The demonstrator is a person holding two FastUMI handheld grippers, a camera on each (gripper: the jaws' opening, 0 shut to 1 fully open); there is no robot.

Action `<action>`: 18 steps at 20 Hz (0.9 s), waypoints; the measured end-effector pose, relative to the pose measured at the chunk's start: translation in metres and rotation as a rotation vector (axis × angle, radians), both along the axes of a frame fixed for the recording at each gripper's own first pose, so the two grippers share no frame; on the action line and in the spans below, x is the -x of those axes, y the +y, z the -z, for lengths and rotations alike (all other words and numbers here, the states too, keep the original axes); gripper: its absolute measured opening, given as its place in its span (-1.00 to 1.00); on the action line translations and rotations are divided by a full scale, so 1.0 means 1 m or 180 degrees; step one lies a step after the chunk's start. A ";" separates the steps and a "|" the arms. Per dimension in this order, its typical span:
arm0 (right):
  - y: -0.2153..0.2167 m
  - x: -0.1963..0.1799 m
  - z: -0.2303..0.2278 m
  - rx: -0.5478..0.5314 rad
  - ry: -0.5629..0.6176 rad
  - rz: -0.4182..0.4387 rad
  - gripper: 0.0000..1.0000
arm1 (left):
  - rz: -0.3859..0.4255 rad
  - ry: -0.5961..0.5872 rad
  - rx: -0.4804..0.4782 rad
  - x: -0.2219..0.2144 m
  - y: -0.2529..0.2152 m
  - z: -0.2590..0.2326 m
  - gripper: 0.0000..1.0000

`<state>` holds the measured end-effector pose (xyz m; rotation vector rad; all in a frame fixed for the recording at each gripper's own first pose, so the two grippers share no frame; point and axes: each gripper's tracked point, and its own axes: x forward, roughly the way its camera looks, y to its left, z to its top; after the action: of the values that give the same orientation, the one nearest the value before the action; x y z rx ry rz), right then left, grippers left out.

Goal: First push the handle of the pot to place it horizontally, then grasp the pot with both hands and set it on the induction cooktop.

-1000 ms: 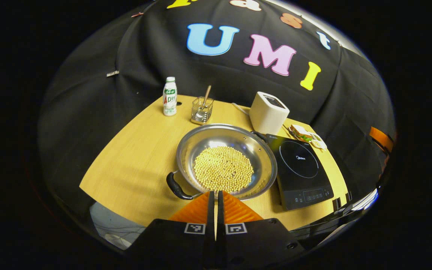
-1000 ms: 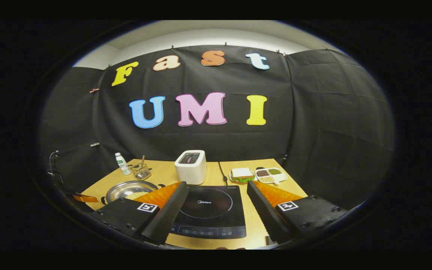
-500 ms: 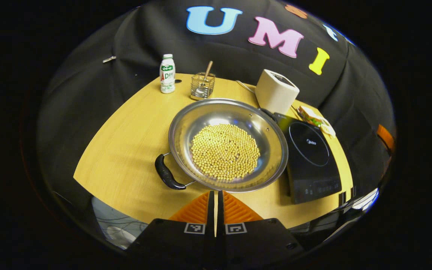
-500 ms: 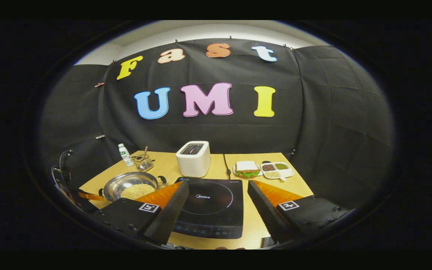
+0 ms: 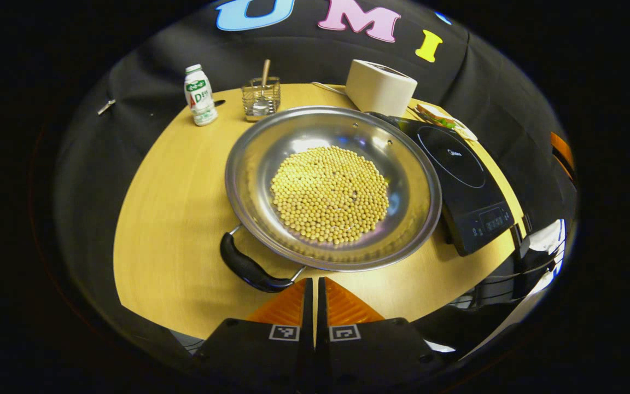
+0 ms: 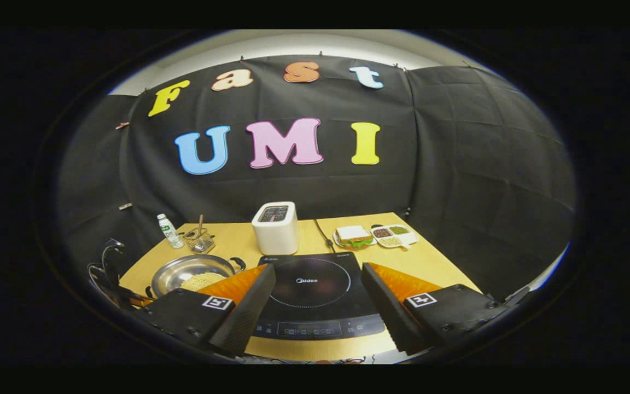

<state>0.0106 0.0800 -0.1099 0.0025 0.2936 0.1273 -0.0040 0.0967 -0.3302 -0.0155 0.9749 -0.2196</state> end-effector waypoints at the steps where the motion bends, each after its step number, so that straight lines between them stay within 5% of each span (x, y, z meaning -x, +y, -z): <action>1: 0.000 0.001 -0.001 -0.0008 -0.0017 0.0069 0.97 | 0.0042 -0.0001 0.0047 -0.003 -0.001 -0.001 -0.89; 18: 0.025 0.012 -0.003 0.0091 -0.0094 0.0428 0.98 | -0.0012 0.0055 0.0183 -0.032 0.059 -0.001 -0.90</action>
<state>-0.0011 0.1050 -0.1072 -0.0079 0.2649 -0.0104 0.0283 0.1556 -0.3291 -0.0721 0.9856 -0.2442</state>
